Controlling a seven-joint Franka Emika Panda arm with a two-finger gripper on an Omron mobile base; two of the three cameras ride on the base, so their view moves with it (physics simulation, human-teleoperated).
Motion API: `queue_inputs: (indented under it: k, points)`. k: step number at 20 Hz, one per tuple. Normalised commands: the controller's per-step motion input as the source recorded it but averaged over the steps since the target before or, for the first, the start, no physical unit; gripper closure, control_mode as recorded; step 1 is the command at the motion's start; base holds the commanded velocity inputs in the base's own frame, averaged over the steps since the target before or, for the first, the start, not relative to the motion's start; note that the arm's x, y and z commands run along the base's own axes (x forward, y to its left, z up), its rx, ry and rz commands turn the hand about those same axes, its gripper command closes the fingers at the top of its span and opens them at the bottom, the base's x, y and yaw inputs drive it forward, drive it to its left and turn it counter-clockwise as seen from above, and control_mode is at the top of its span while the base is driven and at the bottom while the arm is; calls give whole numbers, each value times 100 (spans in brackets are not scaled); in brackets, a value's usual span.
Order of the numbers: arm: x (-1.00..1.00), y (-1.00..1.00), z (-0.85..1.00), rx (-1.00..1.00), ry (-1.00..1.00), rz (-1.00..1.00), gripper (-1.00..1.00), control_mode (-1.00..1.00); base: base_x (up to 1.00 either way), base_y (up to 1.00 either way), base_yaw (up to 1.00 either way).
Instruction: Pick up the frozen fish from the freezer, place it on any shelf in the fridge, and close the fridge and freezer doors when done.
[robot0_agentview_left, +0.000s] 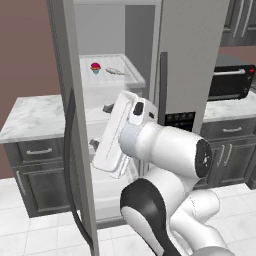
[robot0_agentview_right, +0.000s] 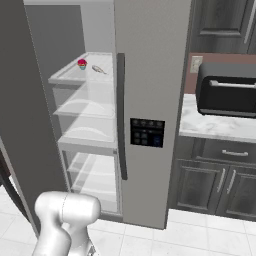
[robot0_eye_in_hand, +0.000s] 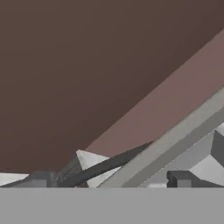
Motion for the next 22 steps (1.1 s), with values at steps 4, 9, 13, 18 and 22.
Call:
queue_inputs:
  k: [4, 9, 13, 18, 22]
  points:
    - [2, 77, -9, -22, 0, 0, -100, -100, 0, 0, 0]
    - [0, 80, -6, -21, 0, -1, -100, -100, 0, 0, 0]
    - [8, 71, -1, -17, 0, -5, -100, -100, 0, 0, 0]
    - [51, 64, -12, -15, 0, -12, -100, -100, 0, 0, 0]
    - [56, 50, -18, -13, 1, -11, -100, -100, 0, 0, 0]
